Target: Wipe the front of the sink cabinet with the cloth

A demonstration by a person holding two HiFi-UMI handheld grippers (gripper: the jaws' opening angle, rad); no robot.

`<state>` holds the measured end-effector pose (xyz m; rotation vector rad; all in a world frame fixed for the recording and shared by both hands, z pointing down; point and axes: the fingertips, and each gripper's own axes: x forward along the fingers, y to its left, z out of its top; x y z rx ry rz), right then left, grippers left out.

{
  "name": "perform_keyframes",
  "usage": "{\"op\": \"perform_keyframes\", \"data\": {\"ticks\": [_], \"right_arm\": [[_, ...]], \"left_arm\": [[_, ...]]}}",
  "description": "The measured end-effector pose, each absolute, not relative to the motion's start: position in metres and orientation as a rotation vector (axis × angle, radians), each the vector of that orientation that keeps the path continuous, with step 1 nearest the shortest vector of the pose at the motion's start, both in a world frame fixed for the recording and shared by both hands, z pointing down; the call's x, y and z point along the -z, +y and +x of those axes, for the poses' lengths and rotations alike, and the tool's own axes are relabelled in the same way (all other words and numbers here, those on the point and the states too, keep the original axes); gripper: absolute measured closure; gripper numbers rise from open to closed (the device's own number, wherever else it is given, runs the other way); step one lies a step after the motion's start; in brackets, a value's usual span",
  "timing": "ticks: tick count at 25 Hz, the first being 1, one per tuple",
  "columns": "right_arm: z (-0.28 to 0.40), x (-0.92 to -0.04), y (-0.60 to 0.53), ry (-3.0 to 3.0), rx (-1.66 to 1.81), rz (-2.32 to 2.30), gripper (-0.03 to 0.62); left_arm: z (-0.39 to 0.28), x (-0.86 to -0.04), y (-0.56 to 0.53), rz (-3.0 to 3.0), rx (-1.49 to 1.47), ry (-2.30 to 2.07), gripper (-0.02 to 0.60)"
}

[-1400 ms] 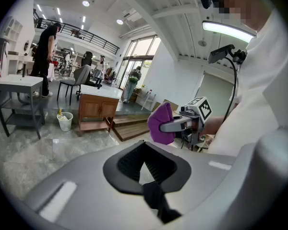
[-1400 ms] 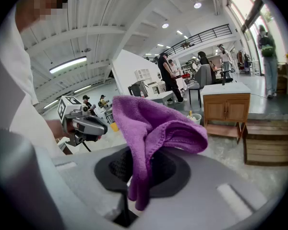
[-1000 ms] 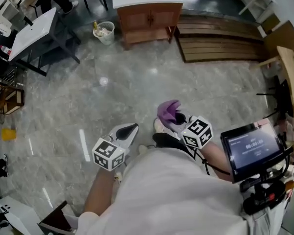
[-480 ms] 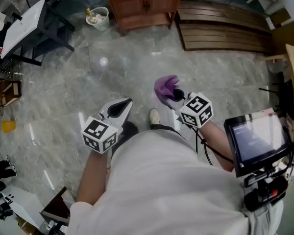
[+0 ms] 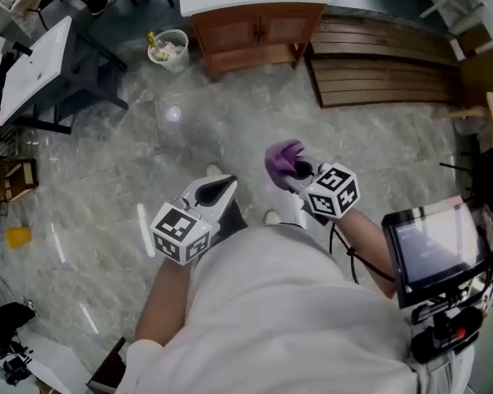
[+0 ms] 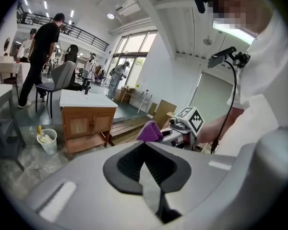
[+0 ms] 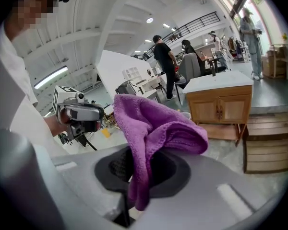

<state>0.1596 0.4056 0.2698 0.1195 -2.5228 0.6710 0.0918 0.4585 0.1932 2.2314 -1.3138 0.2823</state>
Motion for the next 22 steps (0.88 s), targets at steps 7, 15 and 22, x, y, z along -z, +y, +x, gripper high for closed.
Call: {"op": "perform_keyframes", "data": {"ticks": [7,15,22], "right_arm": [[0.019,-0.289,0.324,-2.446,-0.809,0.186,0.534],[-0.124,-0.35,0.242,-2.405,-1.047,0.127,0.533],[-0.211,-0.433,0.134,-2.344,-1.313,0.045,0.534]], "left_arm": [[-0.024,-0.194,0.373,2.306,-0.301,-1.156,0.578],[-0.107,-0.24,0.302,2.319,-0.366,-1.095,0.578],[-0.133,-0.29,0.221,2.264,-0.346,-1.163,0.578]]}}
